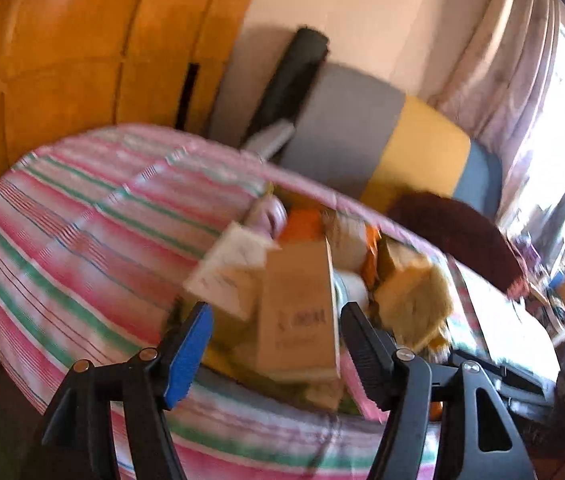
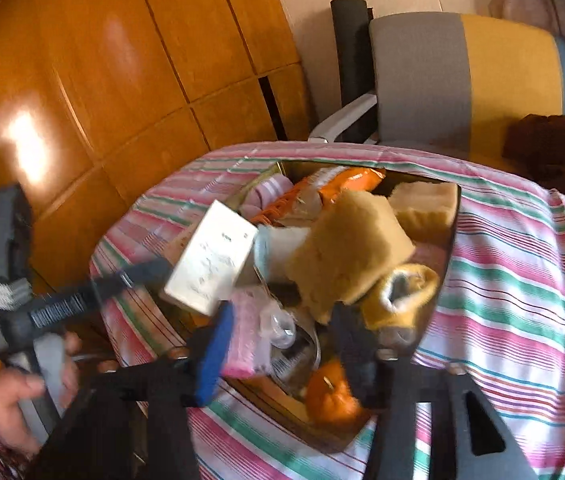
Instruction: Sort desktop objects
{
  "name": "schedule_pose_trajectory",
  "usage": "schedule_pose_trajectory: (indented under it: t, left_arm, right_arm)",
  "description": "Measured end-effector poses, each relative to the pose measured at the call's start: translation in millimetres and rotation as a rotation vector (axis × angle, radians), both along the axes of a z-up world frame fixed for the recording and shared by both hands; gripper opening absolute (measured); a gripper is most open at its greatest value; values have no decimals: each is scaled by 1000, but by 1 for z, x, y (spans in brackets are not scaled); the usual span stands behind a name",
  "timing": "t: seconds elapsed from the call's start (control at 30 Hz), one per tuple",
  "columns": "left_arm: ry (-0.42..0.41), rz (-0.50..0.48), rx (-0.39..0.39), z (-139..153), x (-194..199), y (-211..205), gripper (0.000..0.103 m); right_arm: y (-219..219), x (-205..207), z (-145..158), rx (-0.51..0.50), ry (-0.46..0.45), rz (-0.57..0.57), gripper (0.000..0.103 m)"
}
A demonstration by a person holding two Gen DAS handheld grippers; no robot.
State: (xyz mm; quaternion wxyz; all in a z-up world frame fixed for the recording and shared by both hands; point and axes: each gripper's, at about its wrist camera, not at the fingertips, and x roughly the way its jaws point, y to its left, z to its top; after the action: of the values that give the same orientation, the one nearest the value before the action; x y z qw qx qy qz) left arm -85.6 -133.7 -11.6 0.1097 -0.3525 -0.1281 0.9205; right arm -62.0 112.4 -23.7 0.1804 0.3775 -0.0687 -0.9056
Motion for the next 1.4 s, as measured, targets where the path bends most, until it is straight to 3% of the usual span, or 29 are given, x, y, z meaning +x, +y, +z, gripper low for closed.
schedule_pose_trajectory:
  t: [0.2, 0.33, 0.43, 0.57, 0.73, 0.87, 1.07, 1.27, 1.4]
  left_arm:
    - [-96, -34, -71, -20, -39, 12, 56]
    - [-95, -66, -86, -23, -36, 24, 56]
    - [-92, -103, -70, -21, -24, 30, 56]
    - [-86, -81, -69, -19, -7, 24, 55]
    - [-79, -6, -30, -11, 12, 8, 61]
    - [-87, 29, -108, 0, 23, 16, 61]
    - [-46, 127, -280, 22, 43, 30, 62]
    - [8, 133, -331, 43, 59, 41, 62]
    - [22, 128, -341, 50, 65, 49, 62]
  right_arm:
    - [-23, -3, -11, 50, -41, 101, 28]
    - [-36, -21, -23, 104, -80, 113, 24]
    - [-36, -32, -24, 91, -77, 95, 24]
    - [-34, -27, -22, 47, -86, 100, 27]
    - [-7, 0, -5, -55, -19, 7, 50]
    - [9, 8, 6, -90, -5, -57, 66]
    - [6, 18, 19, -10, 27, -110, 87]
    - [1, 20, 35, 130, 36, -177, 102]
    - [-8, 17, 44, 194, 14, -199, 103]
